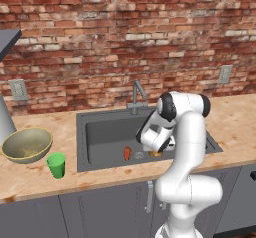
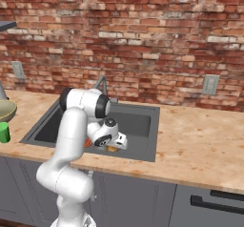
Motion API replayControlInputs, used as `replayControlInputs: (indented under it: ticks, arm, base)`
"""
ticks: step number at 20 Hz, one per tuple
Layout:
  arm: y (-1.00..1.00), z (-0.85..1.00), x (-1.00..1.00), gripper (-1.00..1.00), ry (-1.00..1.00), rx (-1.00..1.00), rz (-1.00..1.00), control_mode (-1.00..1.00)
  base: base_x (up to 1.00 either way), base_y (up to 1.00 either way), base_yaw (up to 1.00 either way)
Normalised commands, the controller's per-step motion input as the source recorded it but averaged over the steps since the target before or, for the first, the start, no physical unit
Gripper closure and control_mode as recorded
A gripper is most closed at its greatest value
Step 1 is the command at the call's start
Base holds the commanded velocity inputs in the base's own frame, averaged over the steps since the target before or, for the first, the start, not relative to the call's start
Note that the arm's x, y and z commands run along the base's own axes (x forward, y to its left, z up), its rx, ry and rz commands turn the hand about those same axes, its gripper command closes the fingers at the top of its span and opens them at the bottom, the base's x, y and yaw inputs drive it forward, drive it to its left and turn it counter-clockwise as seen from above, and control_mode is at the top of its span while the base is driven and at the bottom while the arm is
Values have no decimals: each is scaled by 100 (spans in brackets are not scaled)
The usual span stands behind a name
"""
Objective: Remove the potato and sweet potato from the sink. Then move the bowl and cup from the counter to the sink for washing.
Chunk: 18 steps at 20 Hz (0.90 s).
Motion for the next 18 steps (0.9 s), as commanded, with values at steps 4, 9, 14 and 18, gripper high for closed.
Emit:
replayControlInputs:
  ticks: [4,9,14,18]
  arm:
    - [0,-7,7,-100,0,-1,0,-100]
    - [0,-7,9,-100,0,-3,0,-100]
    - [0,-11,7,-100,1,-3,0,-100]
    - [1,-16,11,100,5,-8,0,-100]
  base:
    - [0,0,0]
    - [0,0,0]
    - [0,0,0]
    - [0,0,0]
